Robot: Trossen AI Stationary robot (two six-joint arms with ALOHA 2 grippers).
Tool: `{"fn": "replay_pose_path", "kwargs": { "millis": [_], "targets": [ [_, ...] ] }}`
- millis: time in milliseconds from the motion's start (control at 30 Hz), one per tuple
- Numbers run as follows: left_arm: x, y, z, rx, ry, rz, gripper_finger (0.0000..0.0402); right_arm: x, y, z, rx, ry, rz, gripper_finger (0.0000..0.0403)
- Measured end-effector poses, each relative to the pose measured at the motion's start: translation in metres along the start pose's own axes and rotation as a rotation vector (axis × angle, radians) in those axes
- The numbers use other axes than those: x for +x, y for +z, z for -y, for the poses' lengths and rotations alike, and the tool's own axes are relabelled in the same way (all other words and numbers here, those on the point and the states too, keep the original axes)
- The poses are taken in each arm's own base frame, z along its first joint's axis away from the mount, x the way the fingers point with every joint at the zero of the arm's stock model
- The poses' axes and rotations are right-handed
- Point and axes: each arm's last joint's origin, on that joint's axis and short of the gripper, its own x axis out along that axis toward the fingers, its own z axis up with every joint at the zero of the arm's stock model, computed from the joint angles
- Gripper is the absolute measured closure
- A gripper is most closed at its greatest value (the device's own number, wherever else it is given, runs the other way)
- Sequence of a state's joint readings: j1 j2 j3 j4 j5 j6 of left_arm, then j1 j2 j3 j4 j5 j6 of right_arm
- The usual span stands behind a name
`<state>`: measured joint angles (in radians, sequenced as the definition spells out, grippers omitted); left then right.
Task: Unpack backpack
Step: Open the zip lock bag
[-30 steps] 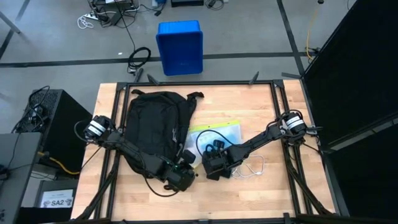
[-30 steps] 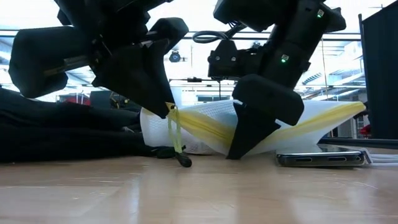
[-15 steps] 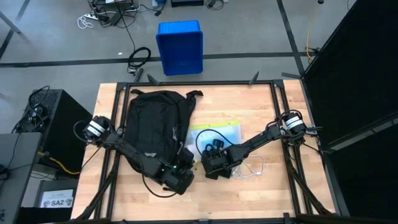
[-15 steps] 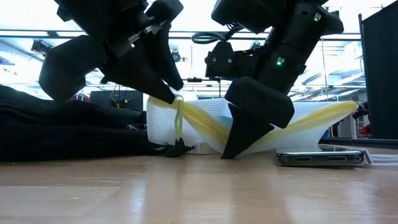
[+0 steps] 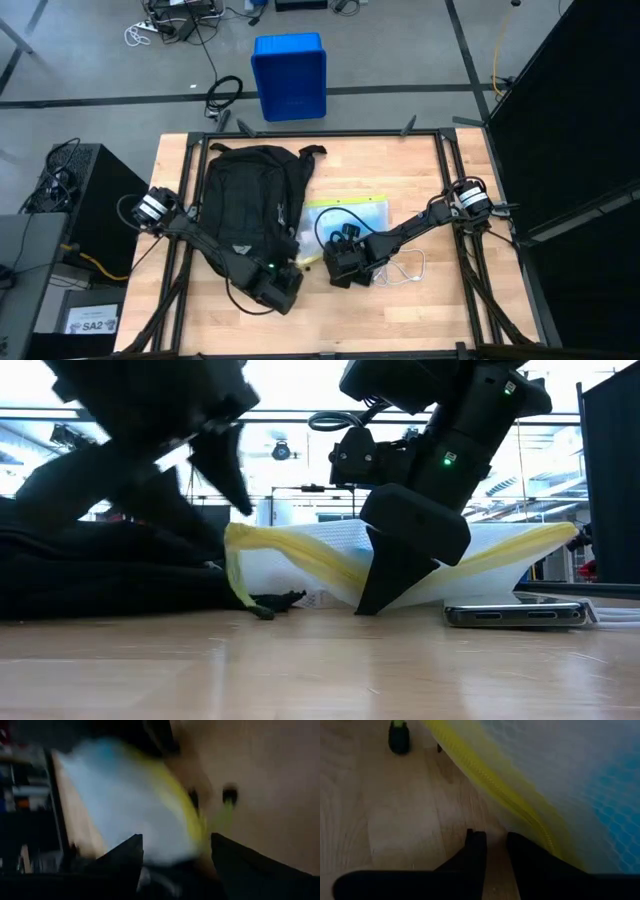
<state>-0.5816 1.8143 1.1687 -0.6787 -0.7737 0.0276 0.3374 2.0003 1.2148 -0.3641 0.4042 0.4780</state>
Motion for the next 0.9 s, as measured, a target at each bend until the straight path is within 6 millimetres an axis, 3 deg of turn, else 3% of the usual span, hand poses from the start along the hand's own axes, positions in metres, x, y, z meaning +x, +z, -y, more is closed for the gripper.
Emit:
{"fn": "replay_pose_path", "kwargs": {
  "millis": [167,300,400,533,667,800,900],
  "targets": [
    [-0.019,-0.014,-0.010,-0.073,0.066,-0.053,0.0193,0.000,0.000,0.000,0.000,0.000,0.000,0.0326],
    [-0.043,-0.020,-0.018,-0.133,0.120,0.030,0.0202,0.000,0.000,0.000,0.001,0.000,0.001,0.0323],
    [-0.050,-0.035,-0.013,-0.152,0.163,0.109,0.0210,0.000,0.000,0.000,0.001,0.000,0.001,0.0325],
    [-0.043,-0.063,-0.006,-0.215,0.176,0.237,0.0217,0.000,0.000,0.000,0.002,0.002,0.001,0.0333],
    [-0.023,-0.085,-0.001,-0.277,0.105,0.426,0.0218,0.000,0.000,0.000,0.002,0.004,0.002,0.0339],
    [-0.006,-0.099,0.005,-0.244,0.010,0.619,0.0218,0.000,0.000,0.000,0.003,0.006,0.004,0.0339],
    [0.001,-0.103,0.008,-0.173,-0.006,0.624,0.0218,0.000,0.001,-0.001,0.003,0.006,0.005,0.0333]
  ]
}}
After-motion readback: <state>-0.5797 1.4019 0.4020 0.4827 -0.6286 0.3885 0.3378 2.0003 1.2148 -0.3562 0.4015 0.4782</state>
